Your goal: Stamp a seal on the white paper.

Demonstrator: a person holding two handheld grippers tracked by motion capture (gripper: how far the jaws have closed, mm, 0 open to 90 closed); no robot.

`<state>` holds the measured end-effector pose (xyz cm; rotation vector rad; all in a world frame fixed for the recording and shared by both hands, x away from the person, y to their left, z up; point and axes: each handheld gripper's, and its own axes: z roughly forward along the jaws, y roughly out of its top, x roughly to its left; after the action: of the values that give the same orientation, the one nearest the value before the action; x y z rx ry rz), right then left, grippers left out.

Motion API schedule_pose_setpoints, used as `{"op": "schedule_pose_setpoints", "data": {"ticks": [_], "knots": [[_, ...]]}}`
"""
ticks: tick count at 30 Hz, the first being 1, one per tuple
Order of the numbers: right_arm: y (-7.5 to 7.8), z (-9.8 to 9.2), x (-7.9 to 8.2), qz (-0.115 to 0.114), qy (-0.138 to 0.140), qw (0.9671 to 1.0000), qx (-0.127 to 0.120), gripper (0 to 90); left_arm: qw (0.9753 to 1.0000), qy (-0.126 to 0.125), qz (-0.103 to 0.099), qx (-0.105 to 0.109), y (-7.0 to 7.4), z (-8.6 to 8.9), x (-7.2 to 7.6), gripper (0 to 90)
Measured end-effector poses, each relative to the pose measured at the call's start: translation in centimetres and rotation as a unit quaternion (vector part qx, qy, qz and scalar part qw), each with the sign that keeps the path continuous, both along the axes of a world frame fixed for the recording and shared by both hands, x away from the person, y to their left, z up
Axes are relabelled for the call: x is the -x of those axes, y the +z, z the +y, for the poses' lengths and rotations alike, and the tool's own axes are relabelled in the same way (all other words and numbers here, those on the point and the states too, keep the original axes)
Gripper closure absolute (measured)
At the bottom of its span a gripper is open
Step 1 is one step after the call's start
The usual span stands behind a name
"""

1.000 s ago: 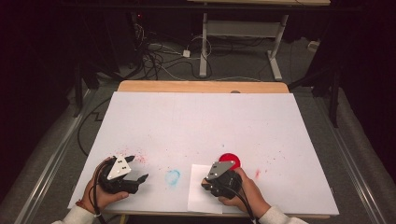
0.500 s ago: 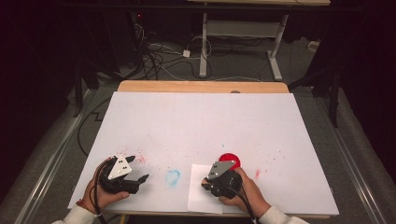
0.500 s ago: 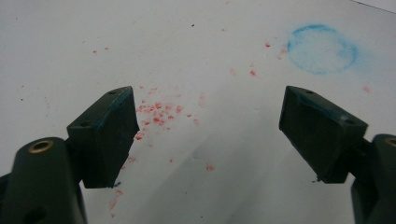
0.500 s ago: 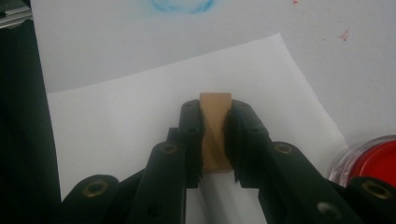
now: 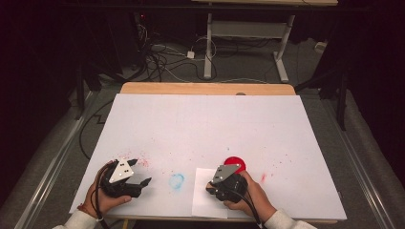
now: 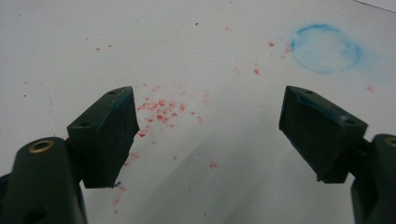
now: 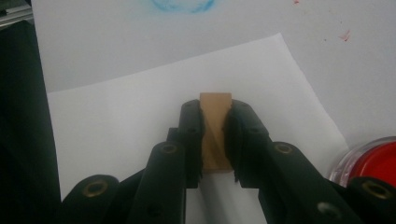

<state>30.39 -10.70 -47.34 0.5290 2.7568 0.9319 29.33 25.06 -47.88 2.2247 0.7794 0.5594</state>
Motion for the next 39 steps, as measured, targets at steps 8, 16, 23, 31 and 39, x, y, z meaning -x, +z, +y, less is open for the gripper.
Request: {"op": "schedule_pose_setpoints", "data": {"ticks": [8,16,23,31,39], "knots": [[0.0,0.0,0.1,-0.002,-0.001,1.0,0.001,76.6,1.0,-0.001,0.002,-0.002,-0.1,0.0,0.0,18.9],[0.0,0.0,0.0,0.0,0.0,1.0,0.002,76.6,1.0,-0.001,0.002,-0.002,-0.1,0.1,0.0,19.1],[0.0,0.1,0.0,0.0,-0.002,1.0,0.001,76.5,1.0,-0.001,0.004,-0.002,-0.1,0.1,0.0,19.2],[0.2,0.1,-0.1,0.001,0.004,1.0,0.006,76.5,1.0,0.0,0.004,-0.001,-0.1,0.2,0.0,19.2],[1.6,-0.2,-0.1,-0.005,0.003,0.9998,-0.019,76.5,1.0,0.001,0.004,-0.001,-0.1,0.2,0.0,19.1]]}}
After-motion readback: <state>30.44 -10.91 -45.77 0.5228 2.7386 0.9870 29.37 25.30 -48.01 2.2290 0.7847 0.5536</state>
